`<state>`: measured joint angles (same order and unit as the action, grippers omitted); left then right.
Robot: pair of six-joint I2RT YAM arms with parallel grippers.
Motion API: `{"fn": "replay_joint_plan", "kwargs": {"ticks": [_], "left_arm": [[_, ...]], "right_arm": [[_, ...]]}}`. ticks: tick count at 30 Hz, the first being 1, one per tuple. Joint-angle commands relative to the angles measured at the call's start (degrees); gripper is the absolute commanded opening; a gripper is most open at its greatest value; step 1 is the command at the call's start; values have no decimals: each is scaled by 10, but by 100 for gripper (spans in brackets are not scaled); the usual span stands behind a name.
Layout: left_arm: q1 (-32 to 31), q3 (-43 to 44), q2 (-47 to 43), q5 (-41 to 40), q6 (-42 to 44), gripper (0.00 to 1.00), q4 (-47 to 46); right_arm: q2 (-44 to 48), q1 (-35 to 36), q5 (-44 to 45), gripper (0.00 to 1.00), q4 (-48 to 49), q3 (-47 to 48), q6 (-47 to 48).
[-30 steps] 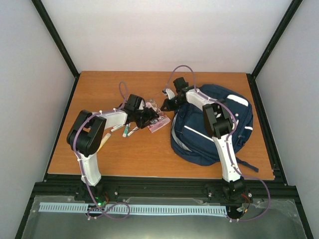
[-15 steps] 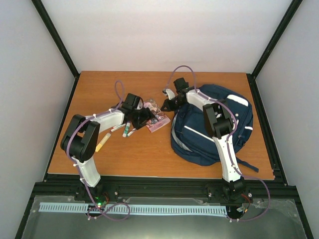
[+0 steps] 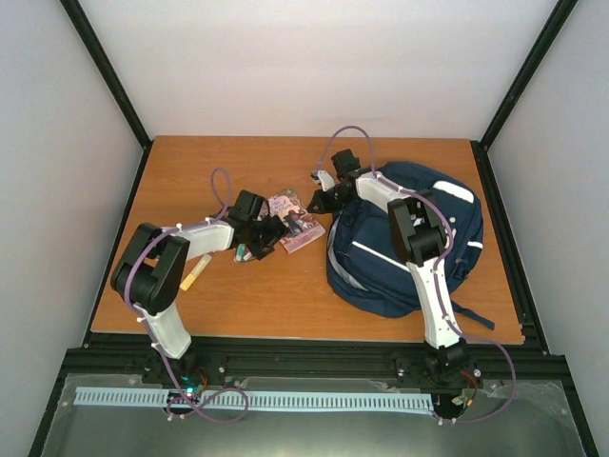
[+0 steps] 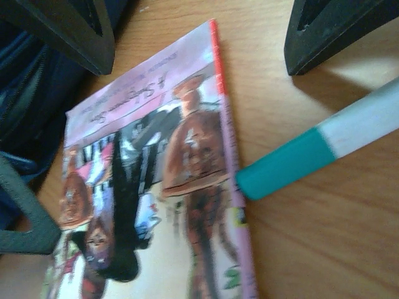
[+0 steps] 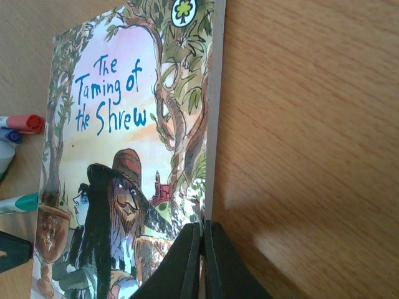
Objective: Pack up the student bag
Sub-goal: Pick up the book from the center of the board.
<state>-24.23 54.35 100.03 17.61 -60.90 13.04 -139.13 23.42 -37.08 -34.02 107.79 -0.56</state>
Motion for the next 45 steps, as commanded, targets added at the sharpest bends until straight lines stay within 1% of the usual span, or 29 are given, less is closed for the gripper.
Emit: {"fn": "replay_joint_plan", "kwargs": {"ticks": [1,5,10,13,15,18,21,22,24,25,26,27,32,34,37,42,45], "left_arm": [[-2,-19,50,21,-54,77,-105],[-4,-15,82,42,-78,77,-160],[-4,-19,90,40,-92,76,-211],[-4,-39,81,37,-110,73,-278],[-5,-45,69,28,-115,69,-292],[-5,-47,42,4,-110,58,-284],[-5,-39,22,-13,-92,42,-260],[-5,-35,19,-16,-85,39,-254],[-5,-29,17,-20,-76,29,-240],[-5,-27,17,-19,-73,24,-240],[-5,-27,19,-16,-71,17,-244],[-5,-26,20,-11,-70,13,-251],[-5,-24,3,-1,-62,1,-258],[-5,-19,-22,1,-48,1,-247],[-5,-1,-66,-3,-8,1,-200],[-5,31,-138,-7,62,1,-109],[-5,38,-177,-3,91,1,-72]], "right_arm": [[-46,12,58,3,-109,-41,-12],[-46,11,54,3,-110,-41,-10],[-47,11,47,3,-110,-41,-11],[-47,12,46,3,-111,-41,-10],[-48,12,44,3,-111,-41,-11],[-47,12,39,3,-111,-45,-10],[-43,12,36,3,-109,-46,-9],[-41,12,35,3,-108,-45,-10],[-34,12,34,3,-106,-44,-12],[-29,12,35,3,-105,-43,-13],[-24,11,35,3,-105,-42,-14],[-17,11,36,3,-105,-42,-13],[17,-2,38,3,-107,-40,-10],[41,-12,41,3,-107,-43,-6],[94,-26,33,4,-105,-59,5],[224,-40,5,18,-88,-126,39],[315,-43,0,25,-94,-174,85]]}}
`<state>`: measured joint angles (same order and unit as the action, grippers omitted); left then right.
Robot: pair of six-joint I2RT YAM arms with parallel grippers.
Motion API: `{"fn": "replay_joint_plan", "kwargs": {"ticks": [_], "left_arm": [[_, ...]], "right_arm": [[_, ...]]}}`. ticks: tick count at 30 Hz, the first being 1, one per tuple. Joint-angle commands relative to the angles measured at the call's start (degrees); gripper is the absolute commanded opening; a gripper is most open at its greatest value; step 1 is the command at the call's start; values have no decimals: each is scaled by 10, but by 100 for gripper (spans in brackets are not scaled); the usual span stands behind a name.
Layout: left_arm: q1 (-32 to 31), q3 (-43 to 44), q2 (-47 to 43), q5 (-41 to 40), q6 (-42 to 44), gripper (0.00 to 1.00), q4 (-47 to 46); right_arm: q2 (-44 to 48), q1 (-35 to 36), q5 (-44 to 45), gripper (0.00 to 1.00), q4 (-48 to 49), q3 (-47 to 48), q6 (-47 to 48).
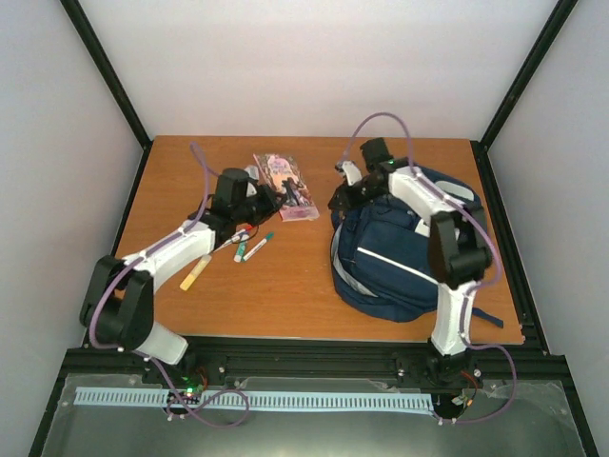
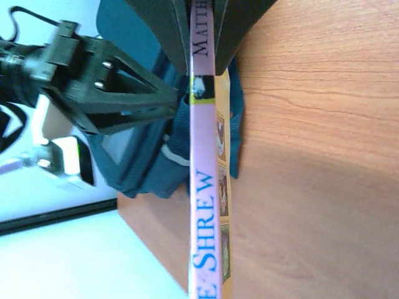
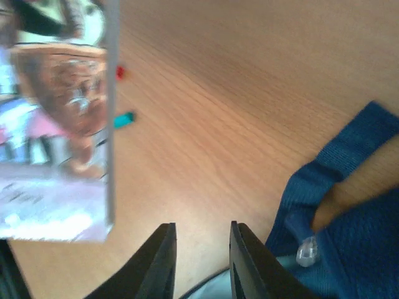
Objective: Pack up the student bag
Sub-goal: Pick up the book from the center of the board, then place the book in the student bag.
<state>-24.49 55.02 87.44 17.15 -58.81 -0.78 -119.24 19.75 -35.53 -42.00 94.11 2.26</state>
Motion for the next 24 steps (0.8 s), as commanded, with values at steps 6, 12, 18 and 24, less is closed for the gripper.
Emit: {"fn": "replay_joint_plan", "kwargs": {"ticks": [6,12,18,24], "left_arm": [[-2,43,-105,75,131,1,120],[-3,50,-144,143,189,1,173],[-8,65,-154,214,235,1,209],[-37,99,-154,249,307,1,298]], "right_arm": [[292,-9,-14,43,-59,-156,196],[493,-13,88,58,-72,-346,327],[585,-13,165,59,-144,-432,405],[623,-13,203,54,-155,-491,440]]}}
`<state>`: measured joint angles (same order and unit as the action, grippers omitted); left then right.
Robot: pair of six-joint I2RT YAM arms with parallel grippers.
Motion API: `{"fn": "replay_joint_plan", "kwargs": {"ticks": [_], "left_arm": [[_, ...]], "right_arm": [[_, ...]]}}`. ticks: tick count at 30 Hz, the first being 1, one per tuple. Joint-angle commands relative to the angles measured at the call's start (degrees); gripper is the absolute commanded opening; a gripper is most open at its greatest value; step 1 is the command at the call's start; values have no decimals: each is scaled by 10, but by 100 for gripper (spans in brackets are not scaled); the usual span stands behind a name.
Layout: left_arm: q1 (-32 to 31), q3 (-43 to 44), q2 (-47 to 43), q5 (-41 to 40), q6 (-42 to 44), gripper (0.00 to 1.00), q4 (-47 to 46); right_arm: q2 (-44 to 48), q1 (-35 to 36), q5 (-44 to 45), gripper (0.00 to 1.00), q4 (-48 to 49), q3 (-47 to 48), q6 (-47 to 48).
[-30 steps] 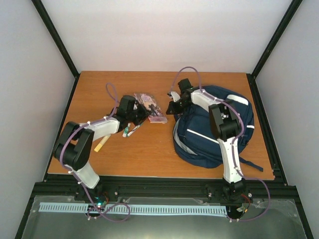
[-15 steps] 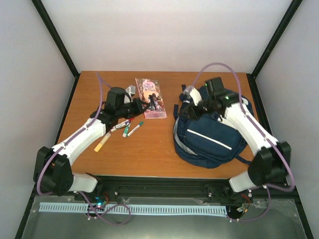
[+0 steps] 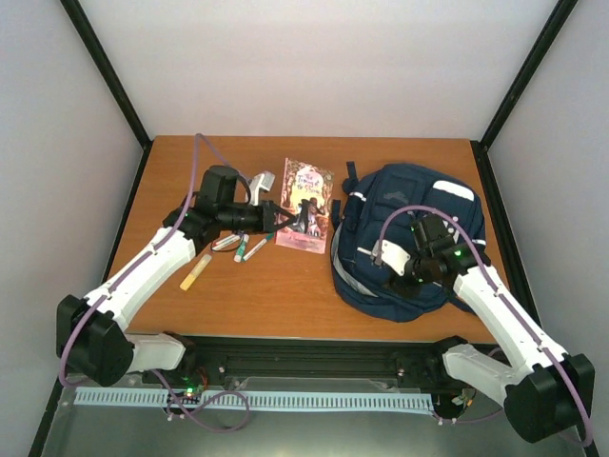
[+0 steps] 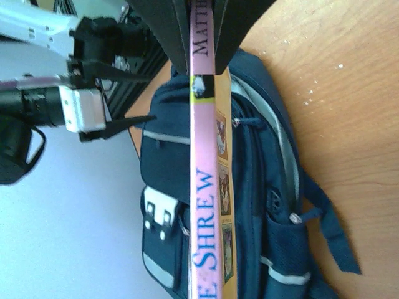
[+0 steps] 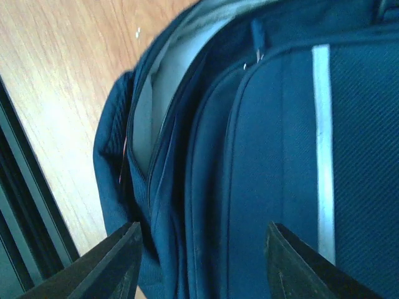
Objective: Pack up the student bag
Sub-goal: Place the book in the student bag.
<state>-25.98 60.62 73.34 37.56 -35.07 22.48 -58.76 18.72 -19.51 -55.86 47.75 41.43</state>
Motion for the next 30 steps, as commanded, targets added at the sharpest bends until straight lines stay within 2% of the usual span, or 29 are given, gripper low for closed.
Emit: {"fn": "replay_joint_plan", "kwargs": {"ticks": [1,9,14,22,27,30], "left_arm": [[-31,48,-12,47,78,1,80],[-74,48,4,42,109,1,123],[-77,31,4,43,111,1,116],[-77,30,4,48,121,1,128],[-78,27,5,54,120,1,125],[-77,25,4,54,121,1,125]], "right_arm": [[18,-3,46,53,-19,-33,55],[13,-3,81,51,-4,-89,88],[10,-2,111,51,24,-113,80],[-2,-2,106,50,28,-116,81],[-7,-1,101,45,26,-113,80],[-8,-1,95,39,21,-112,83]]}}
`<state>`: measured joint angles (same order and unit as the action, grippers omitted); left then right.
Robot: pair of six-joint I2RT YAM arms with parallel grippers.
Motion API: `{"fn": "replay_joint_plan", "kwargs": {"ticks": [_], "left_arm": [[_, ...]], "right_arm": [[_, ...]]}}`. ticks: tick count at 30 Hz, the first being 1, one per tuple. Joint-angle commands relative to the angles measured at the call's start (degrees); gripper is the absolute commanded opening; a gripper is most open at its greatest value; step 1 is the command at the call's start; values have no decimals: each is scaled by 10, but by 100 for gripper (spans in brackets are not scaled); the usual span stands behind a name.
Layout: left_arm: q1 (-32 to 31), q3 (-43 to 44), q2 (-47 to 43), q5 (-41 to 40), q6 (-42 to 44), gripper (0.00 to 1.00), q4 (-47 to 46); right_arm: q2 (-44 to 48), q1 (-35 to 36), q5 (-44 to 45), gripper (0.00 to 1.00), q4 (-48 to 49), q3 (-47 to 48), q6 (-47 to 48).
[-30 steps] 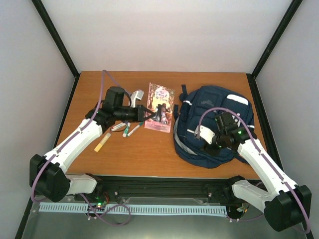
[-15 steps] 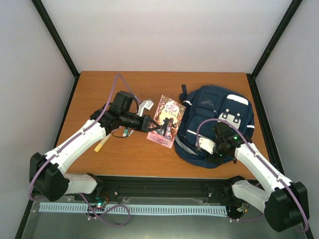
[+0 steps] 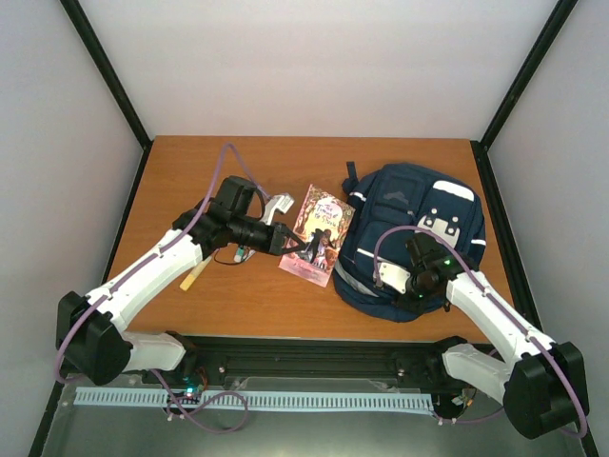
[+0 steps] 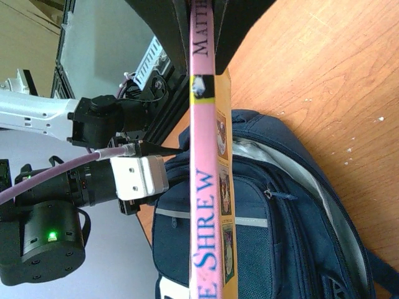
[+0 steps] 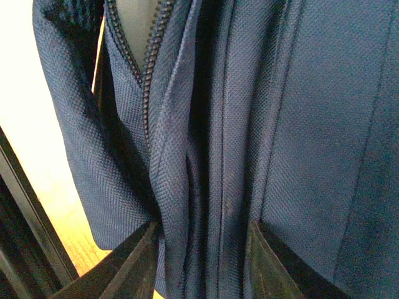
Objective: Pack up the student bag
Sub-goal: Place the book in the student bag.
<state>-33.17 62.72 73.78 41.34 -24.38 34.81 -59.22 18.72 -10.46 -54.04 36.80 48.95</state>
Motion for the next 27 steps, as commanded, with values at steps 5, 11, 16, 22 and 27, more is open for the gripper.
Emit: {"fn": "replay_joint_plan", "kwargs": {"ticks": [5,11,16,22,27], "left_arm": [[-5,2,0,28,12,1,-3],[-6,-1,5,30,2,1,-17],[-6,-9,5,29,5,1,-23],[-6,-18,7,37,8,1,-23],[-12,-23,7,47,2,1,-26]], "right_arm": [[-11,0,-5,27,-2,-1,14],[-13,-1,-18,35,-10,1,18],[-33,-1,-11,34,6,-3,12],[-28,-1,17,3,20,16,-2],[33,-1,33,3,-22,87,-4]]}}
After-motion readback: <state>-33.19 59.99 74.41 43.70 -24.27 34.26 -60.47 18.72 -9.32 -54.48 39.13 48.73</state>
